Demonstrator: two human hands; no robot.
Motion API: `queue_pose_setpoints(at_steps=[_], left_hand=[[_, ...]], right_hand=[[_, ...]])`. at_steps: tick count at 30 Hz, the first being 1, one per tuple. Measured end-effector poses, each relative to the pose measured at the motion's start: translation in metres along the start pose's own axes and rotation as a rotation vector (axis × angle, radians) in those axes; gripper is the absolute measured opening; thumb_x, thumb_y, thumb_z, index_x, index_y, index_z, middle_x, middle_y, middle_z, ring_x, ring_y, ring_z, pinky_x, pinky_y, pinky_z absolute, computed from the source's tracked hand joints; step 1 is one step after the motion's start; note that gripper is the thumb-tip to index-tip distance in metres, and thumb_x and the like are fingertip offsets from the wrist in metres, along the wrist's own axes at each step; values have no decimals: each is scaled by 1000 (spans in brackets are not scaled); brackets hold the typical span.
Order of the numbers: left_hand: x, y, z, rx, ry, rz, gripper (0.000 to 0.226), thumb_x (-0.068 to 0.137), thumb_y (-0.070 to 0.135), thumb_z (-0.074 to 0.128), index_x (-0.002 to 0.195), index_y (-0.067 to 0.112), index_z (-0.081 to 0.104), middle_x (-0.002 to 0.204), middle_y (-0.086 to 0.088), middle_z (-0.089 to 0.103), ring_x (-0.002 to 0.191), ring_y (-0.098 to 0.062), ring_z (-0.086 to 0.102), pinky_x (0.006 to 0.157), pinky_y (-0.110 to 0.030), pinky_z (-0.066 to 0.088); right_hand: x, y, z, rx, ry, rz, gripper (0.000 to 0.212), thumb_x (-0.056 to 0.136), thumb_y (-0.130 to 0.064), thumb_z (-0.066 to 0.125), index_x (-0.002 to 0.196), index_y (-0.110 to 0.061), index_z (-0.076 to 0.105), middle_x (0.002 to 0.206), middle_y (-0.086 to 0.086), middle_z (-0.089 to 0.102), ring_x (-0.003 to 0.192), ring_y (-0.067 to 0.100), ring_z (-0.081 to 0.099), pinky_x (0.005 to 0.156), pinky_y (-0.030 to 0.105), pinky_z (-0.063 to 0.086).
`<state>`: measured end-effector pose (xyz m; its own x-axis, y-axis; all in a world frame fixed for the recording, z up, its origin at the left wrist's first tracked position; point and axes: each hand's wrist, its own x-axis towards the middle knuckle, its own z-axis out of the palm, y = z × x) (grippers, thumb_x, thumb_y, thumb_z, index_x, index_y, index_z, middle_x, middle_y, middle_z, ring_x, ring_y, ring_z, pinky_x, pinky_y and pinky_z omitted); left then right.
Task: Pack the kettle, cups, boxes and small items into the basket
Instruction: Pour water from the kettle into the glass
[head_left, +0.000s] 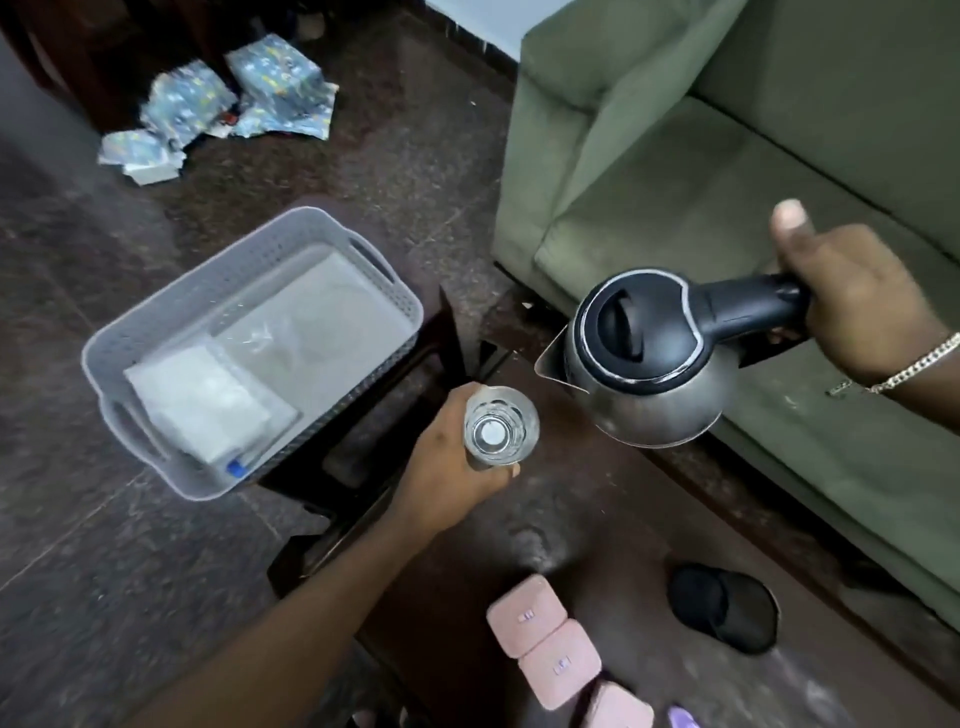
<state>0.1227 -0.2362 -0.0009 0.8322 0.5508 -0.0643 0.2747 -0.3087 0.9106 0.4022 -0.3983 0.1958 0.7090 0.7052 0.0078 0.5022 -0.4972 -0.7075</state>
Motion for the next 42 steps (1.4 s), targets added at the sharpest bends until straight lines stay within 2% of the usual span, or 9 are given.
queue_pose_setpoints(at_steps=[6,10,12,16,18,23,27,34,42], left_hand=[[8,-2,80,-13,-125,-39,86,61,31,88,136,35,45,124,16,62,111,-4,62,94,-23,49],[8,-3,114,-12,-176,-59,86,60,31,85,135,37,44,120,16,63,108,-7,63,92,-29,53],[7,-3,128,-6,-184,-62,86,60,29,86,134,37,44,119,17,62,106,-5,62,91,-22,50],[5,-3,148,17,-203,-59,85,60,26,88,131,39,43,118,17,61,103,-1,58,86,-10,43],[4,-4,157,26,-204,-57,84,60,25,88,129,39,43,116,17,60,100,1,57,83,-6,40],[4,-5,173,68,-227,-29,83,61,23,88,131,33,44,120,12,60,107,-13,61,92,-27,48],[3,-5,181,77,-238,-1,79,61,22,88,126,37,44,117,15,59,107,-12,60,92,-33,51],[2,-8,189,77,-248,-5,81,61,23,88,125,41,41,114,20,55,105,-6,57,89,-27,49],[3,-9,191,66,-254,-13,83,61,21,89,129,37,43,116,13,60,106,-9,59,91,-29,51]], right_hand=[[-25,36,-12,-416,-77,-60,93,97,-68,19,57,8,53,52,31,47,52,41,50,59,50,46],[-39,55,-16,-620,-113,-78,93,95,-73,12,59,-4,64,55,21,61,60,37,61,65,47,51],[-46,64,-18,-717,-115,-83,90,95,-72,11,60,-11,68,59,18,64,63,38,62,64,45,53],[-58,72,-23,-800,-126,-98,79,95,-71,9,49,-25,53,52,17,56,59,39,60,57,40,49],[-62,76,-24,-826,-144,-99,83,95,-72,7,52,-23,58,53,17,56,60,40,60,56,37,46],[-70,84,-27,-905,-164,-120,86,95,-72,4,55,-20,60,60,19,62,62,41,61,55,34,40],[-76,81,-27,-965,-191,-120,89,94,-71,2,54,-14,56,51,13,47,55,40,54,55,34,40],[-83,71,-26,-1030,-190,-106,77,95,-70,2,47,-21,36,48,5,35,59,41,60,58,37,44],[-88,66,-27,-1090,-183,-122,77,97,-68,4,47,-18,34,47,1,25,58,41,61,55,35,40]])
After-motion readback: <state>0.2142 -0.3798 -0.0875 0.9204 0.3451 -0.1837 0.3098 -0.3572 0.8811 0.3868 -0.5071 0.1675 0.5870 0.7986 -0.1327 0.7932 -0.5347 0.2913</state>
